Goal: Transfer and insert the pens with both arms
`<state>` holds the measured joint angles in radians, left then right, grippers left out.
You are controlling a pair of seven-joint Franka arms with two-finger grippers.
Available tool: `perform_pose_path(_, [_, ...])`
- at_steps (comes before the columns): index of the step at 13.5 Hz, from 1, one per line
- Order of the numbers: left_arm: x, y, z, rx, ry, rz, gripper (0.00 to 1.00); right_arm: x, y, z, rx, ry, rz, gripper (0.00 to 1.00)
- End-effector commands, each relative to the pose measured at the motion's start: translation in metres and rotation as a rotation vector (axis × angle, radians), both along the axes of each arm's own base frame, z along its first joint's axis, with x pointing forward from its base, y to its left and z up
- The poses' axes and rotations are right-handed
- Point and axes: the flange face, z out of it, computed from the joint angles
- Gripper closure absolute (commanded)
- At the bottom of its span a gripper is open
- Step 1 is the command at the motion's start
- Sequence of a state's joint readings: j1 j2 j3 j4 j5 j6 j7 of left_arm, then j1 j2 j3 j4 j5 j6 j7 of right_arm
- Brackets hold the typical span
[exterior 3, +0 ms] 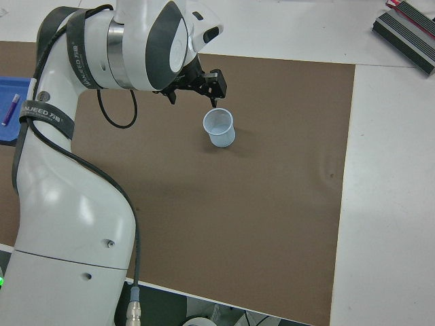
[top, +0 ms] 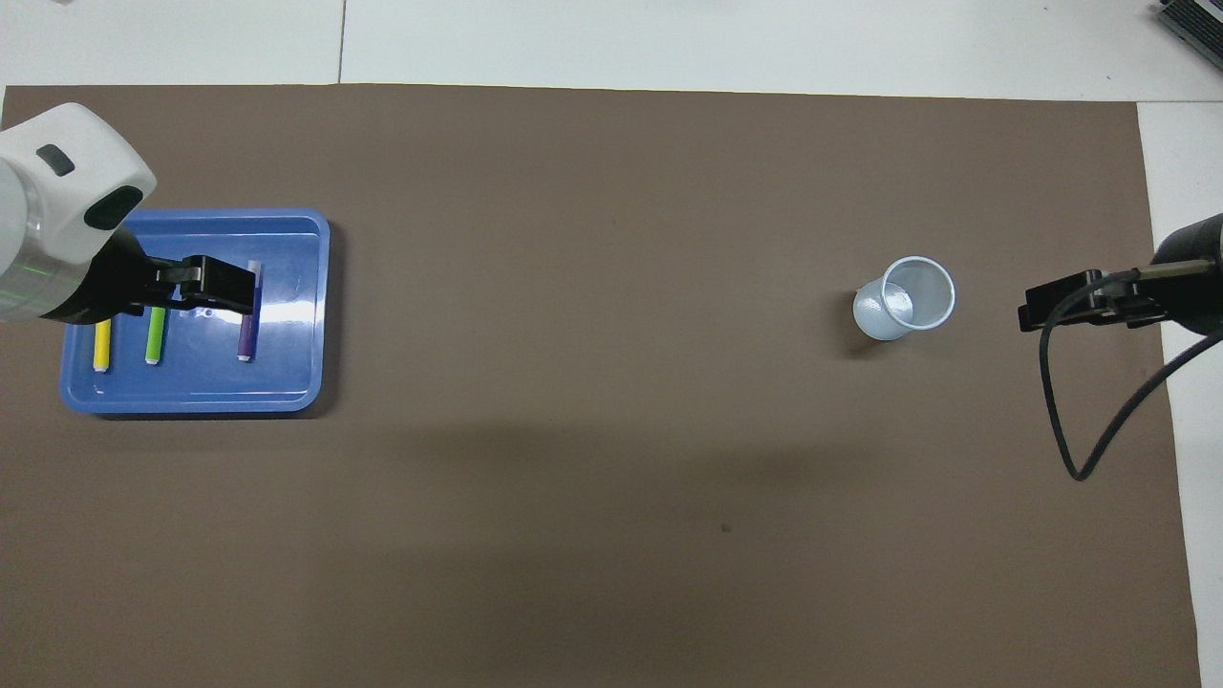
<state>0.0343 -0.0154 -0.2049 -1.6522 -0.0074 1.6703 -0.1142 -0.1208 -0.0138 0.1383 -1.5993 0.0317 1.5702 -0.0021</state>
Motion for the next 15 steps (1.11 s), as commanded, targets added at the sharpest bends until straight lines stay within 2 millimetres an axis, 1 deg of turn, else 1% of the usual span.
perform_pose_path(1, [-0.005, 0.008, 0.005, -0.001, -0.006, -0.009, 0.0, -0.009, -0.001, 0.001, -0.017, 0.009, 0.013, 0.0])
perform_pose_path(7, [-0.007, 0.011, 0.001, 0.001, 0.005, 0.011, 0.0, -0.009, -0.001, 0.001, -0.017, 0.009, 0.013, 0.0])
perform_pose_path(8, [-0.007, 0.015, 0.0, 0.0, 0.006, 0.022, 0.0, -0.009, -0.001, 0.001, -0.017, 0.009, 0.013, 0.0])
perform_pose_path(11, [-0.003, 0.045, -0.004, 0.001, -0.013, 0.075, 0.0, -0.009, -0.001, 0.001, -0.017, 0.009, 0.013, 0.0])
perform_pose_path(12, [-0.002, 0.049, -0.008, 0.001, -0.02, 0.076, 0.0, -0.009, -0.001, 0.001, -0.017, 0.009, 0.013, 0.0])
perform_pose_path(14, [0.001, 0.049, -0.016, 0.001, -0.046, 0.076, 0.0, -0.008, -0.001, 0.0, -0.017, 0.01, 0.013, 0.0])
perform_pose_path(15, [0.005, 0.051, -0.025, -0.001, -0.057, 0.074, 0.0, -0.009, -0.001, 0.001, -0.017, 0.009, 0.013, 0.0])
